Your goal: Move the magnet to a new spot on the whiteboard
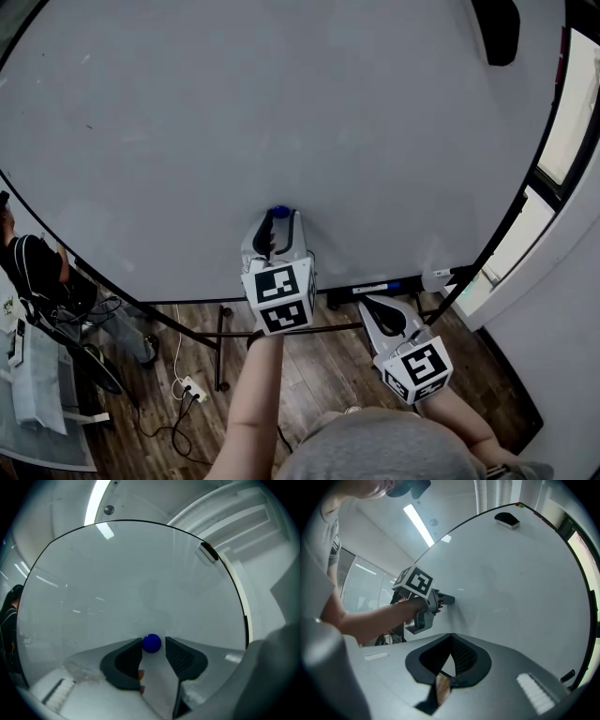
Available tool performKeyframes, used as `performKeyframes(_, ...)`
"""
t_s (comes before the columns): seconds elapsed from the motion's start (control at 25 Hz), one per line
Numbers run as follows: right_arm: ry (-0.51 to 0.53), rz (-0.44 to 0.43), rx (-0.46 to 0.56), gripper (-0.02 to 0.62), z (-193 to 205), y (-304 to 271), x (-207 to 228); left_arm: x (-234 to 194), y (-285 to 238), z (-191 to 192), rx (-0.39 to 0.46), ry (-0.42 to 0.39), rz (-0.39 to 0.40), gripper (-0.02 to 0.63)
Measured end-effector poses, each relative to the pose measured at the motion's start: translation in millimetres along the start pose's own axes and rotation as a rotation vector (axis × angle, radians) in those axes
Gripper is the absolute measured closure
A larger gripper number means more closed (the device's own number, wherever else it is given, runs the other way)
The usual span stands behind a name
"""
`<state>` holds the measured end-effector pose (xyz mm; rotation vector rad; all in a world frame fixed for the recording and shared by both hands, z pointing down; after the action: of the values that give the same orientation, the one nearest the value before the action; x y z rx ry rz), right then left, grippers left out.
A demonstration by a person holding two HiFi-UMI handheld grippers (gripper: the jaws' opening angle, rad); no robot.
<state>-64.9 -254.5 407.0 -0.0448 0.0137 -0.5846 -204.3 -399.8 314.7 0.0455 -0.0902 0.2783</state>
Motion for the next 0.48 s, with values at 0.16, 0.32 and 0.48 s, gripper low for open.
performKeyframes(0.16,0.001,-0.008,0.0,0.597,-2.5,-2.1,-2.6,-3.6,-0.7,4.7,-0.033,-0.009,-0.026,0.464)
performKeyframes(0.32,0.0,-0.004,-0.001,0.597,-1.8,-0.3,-3.6,-3.4,-0.6,4.8,-0.04,-0.006,-0.045,0.469)
performKeyframes(0.48,-0.001,0.009,0.003,0.597,-0.1,4.9,-2.9,-2.9,0.9,4.8,-0.041,0.011,-0.037,0.471)
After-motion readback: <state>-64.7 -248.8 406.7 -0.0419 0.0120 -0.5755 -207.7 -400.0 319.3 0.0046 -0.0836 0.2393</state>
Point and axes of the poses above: the fingertips, and each gripper's own axes: y backward along the fingers, x to its right, z out of its underside, the point moved 5 cm from there along y, backward along the fingers, and after that the axes turned 3 degrees about -z, right-handed, at the moved point
